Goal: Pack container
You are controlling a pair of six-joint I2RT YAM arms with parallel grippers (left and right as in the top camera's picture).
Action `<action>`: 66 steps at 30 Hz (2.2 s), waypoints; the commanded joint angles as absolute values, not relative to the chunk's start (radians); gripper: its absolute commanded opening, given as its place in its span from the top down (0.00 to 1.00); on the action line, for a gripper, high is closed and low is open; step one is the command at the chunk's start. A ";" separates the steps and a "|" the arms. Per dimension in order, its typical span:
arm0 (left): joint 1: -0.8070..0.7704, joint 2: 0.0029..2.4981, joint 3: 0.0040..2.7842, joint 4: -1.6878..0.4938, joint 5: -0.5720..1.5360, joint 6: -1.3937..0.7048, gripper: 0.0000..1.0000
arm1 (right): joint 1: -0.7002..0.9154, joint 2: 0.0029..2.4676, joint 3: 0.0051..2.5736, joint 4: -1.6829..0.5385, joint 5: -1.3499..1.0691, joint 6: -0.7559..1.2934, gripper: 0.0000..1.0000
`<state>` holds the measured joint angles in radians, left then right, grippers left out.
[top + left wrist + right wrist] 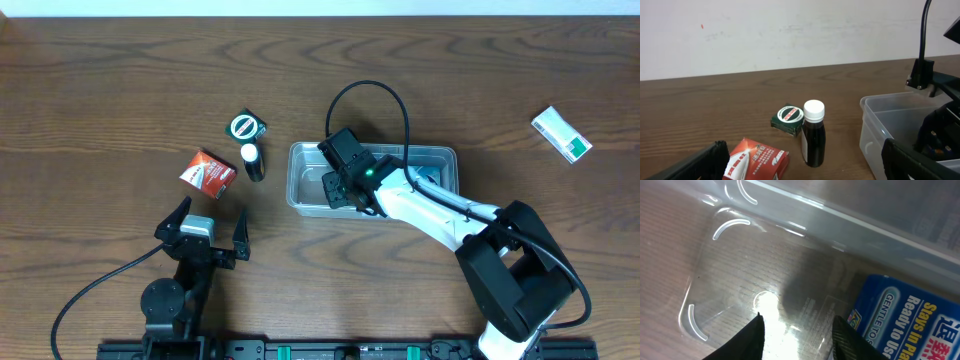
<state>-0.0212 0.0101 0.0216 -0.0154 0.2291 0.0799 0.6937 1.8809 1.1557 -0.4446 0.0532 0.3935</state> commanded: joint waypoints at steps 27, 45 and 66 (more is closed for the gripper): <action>-0.016 0.004 0.004 -0.049 0.236 0.093 0.02 | 0.577 1.538 1.361 -0.759 0.208 0.267 0.09; -0.016 0.004 0.004 -0.049 0.236 0.093 0.02 | -0.145 1.598 1.361 -0.647 0.137 -0.223 0.01; -0.016 0.004 0.004 -0.049 0.236 0.093 0.02 | -0.421 1.988 1.361 -0.397 -0.052 -0.503 0.01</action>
<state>-0.0212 0.0101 0.0216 -0.0154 0.2291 0.0799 -0.3889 1.9518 1.3491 -0.4065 0.0154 -0.4664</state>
